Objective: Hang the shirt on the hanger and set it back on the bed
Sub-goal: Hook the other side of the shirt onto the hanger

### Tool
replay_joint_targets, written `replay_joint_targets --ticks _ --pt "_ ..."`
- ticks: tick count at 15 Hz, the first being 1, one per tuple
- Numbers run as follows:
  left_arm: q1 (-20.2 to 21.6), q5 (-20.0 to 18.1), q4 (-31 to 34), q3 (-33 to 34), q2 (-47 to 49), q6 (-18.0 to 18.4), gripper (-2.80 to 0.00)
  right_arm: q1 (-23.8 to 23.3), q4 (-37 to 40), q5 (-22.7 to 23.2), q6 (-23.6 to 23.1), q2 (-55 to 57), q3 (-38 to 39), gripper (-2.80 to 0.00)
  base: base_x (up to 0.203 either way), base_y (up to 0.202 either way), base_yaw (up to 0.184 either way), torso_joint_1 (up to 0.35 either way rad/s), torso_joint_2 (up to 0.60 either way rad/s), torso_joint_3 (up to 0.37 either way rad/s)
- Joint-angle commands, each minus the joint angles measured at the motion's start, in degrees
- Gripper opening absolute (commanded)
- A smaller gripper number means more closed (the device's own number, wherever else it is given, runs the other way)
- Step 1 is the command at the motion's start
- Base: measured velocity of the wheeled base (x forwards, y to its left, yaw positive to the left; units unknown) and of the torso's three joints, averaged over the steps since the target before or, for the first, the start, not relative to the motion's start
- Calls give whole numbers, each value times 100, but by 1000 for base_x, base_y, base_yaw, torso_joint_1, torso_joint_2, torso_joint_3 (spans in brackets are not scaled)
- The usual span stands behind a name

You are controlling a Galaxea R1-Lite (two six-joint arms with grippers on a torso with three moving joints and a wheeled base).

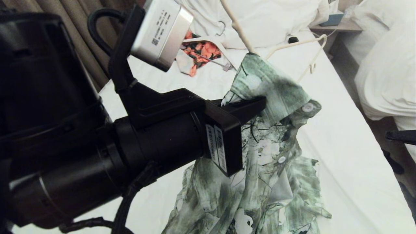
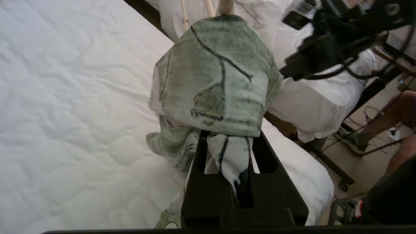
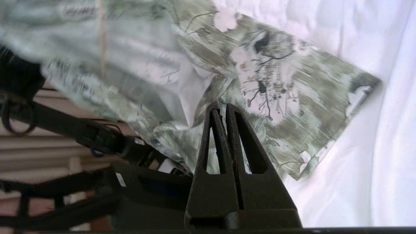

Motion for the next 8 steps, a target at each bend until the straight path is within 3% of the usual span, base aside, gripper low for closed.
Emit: replay_joint_targets --ticks 1,4,7,8 --pt "-67 5 136 -141 -36 -5 -280 171 -7 -74 38 285 -93 -280 0 0 0 0 0 0" --pt "-85 -31 136 -175 -9 -85 -280 674 -21 -388 261 407 -27 -280 0 0 0 0 0 0" --pt "-160 -31 143 -337 90 -120 -280 1382 -251 -1381 864 749 46 -280 0 0 0 0 0 0" --pt "-177 -31 149 -373 88 -108 -280 1487 -606 -1469 1138 833 109 -280 0 0 0 0 0 0"
